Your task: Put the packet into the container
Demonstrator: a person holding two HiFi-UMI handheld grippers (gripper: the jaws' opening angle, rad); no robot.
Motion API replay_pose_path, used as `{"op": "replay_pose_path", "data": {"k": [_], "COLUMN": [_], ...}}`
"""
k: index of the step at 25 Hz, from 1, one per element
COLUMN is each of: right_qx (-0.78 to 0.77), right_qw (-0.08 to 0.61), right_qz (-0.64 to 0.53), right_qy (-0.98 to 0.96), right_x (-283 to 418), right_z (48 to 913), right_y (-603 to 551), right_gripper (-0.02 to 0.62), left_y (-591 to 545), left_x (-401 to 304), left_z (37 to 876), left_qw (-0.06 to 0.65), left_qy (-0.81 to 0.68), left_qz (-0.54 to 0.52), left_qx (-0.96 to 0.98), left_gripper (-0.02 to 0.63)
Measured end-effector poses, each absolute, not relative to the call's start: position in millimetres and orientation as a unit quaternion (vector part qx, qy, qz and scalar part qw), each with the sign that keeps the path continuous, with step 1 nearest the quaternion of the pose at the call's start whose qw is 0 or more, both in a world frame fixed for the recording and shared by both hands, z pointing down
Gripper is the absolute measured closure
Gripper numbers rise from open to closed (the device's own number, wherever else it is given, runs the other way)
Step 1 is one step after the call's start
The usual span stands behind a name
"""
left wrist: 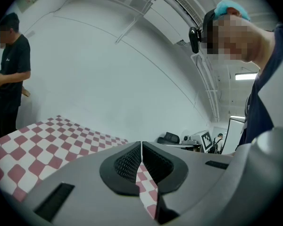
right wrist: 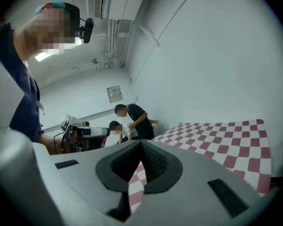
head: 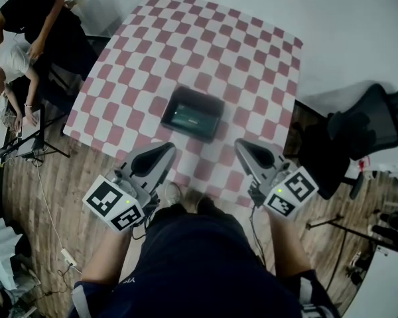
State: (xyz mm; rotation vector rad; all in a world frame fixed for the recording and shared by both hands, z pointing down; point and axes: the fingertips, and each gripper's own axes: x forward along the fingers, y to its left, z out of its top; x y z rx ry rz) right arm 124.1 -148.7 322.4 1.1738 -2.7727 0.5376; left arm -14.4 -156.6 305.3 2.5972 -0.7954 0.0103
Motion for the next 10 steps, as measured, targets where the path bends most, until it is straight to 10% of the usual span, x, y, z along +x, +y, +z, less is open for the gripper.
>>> {"op": "replay_pose_path", "data": {"k": [10], "right_qx": [0.378], "right_qw": [0.055], "right_qz": [0.172], "right_qy": [-0.908], "right_x": [122.3], "right_z": [332.1], "right_y": [-160.4], "right_gripper": [0.58], "left_y": [-166.8], "left_x": [-14.9], "left_z": [313.0], "left_qw": [0.219], "left_qy": [-0.29], "left_qz": [0.002], "left_qx": [0.932], "left_gripper": [0.574]}}
